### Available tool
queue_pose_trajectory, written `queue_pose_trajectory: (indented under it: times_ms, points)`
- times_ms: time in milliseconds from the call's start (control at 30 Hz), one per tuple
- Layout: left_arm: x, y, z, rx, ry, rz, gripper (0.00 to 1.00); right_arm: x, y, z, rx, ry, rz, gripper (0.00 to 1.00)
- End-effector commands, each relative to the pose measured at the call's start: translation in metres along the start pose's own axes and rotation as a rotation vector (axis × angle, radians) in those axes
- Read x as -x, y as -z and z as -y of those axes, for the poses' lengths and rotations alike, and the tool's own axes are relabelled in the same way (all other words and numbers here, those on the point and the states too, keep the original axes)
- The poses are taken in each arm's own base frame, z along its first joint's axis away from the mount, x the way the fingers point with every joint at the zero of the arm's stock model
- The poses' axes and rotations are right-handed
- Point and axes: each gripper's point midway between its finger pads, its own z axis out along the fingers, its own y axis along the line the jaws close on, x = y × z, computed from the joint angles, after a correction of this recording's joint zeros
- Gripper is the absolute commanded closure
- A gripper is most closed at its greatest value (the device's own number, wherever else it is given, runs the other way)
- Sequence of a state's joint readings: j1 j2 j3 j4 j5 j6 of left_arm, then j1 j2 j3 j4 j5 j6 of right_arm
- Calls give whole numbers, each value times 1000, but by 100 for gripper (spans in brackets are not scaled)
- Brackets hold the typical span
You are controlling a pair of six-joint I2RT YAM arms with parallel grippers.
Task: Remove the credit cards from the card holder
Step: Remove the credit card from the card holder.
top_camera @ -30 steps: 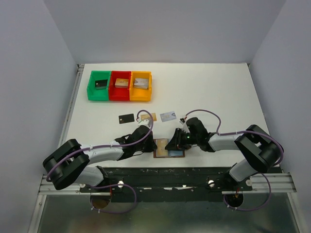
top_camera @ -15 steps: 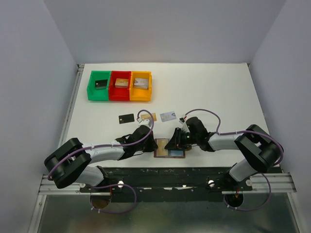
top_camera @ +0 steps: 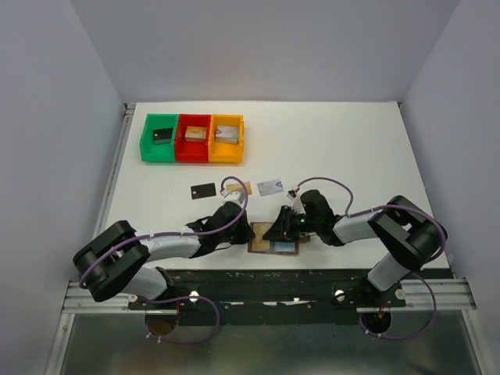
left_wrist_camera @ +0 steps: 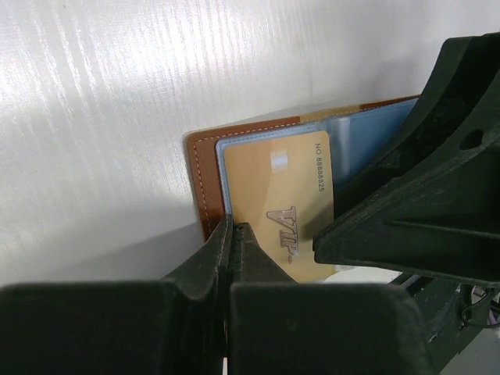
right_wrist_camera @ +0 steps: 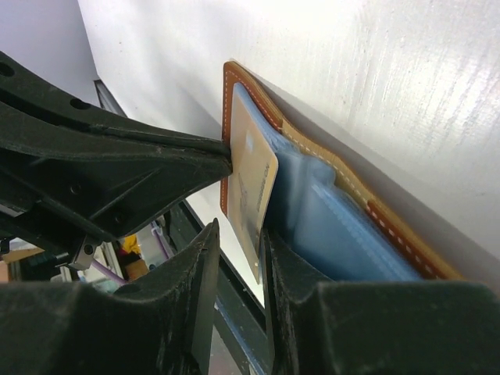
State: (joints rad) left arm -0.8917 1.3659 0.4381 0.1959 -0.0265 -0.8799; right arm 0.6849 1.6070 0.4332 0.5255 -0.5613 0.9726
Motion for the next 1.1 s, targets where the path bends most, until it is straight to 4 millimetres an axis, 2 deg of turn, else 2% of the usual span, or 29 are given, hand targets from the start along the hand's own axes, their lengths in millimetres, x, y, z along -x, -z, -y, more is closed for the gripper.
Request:
queue_pose_trajectory:
  times_ms: [0, 267, 433, 600, 733, 967, 1067]
  points:
    - [-50, 0, -31, 54, -16, -171, 100, 1, -4, -20, 116, 15, -7, 65]
    - [-48, -4, -18, -13, -25, -164, 100, 4, -8, -22, 130, 11, -10, 65]
    - [-47, -4, -19, 1, -30, -163, 99, 3, -8, -21, 120, 10, -20, 65]
    - [-45, 0, -26, 39, -30, -154, 74, 2, -2, -17, 61, 42, -20, 66]
    - [-43, 3, -29, 53, -27, -144, 63, 2, 2, -12, 21, 63, -22, 66]
    - [-40, 5, -30, 63, -25, -128, 64, 2, 6, -12, -4, 77, -20, 66]
    - [-39, 5, -30, 67, -27, -126, 70, 1, 7, -11, -12, 81, -22, 67]
